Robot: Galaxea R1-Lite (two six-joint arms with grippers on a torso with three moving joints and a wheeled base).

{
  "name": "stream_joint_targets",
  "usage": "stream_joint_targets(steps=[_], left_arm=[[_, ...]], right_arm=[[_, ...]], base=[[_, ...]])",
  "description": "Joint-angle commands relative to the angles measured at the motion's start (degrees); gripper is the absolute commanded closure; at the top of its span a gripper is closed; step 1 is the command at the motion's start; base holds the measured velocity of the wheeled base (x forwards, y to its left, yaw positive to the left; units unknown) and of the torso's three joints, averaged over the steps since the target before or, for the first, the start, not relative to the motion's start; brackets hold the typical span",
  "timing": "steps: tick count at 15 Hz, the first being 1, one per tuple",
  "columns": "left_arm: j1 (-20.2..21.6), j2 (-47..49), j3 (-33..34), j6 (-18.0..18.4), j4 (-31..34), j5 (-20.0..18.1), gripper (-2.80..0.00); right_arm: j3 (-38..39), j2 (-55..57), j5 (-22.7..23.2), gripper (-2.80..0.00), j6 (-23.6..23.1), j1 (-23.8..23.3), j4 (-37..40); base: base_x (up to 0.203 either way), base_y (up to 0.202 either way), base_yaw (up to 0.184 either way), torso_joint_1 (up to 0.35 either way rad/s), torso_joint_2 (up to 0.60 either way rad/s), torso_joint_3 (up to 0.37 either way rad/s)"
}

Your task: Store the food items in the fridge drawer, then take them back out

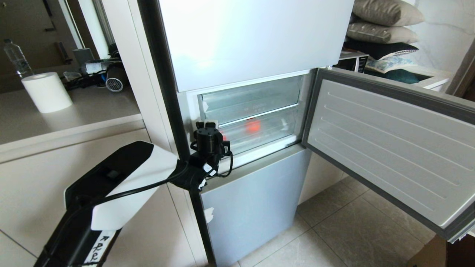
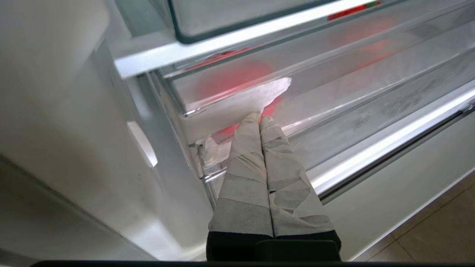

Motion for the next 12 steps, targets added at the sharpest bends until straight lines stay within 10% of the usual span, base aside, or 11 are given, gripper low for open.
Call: stream_joint_targets(steps=[1,12], left_arm=[[0.21,0.49,-1.6,-0.03,0.27,0.15,0.0],[-1.31,-10.3,10.33,-0.38,-4.66,0.1,0.0]], right_arm=[[0.01,0.06,0.04,0.0,0.03,0.02,0.05],[0.01,-0.01,0.04,0.0,-0.04,0.02,0.05]], base=[[0.0,0.0,0.0,0.0,0.0,0.0],[0.0,0.0,0.0,0.0,0.0,0.0]])
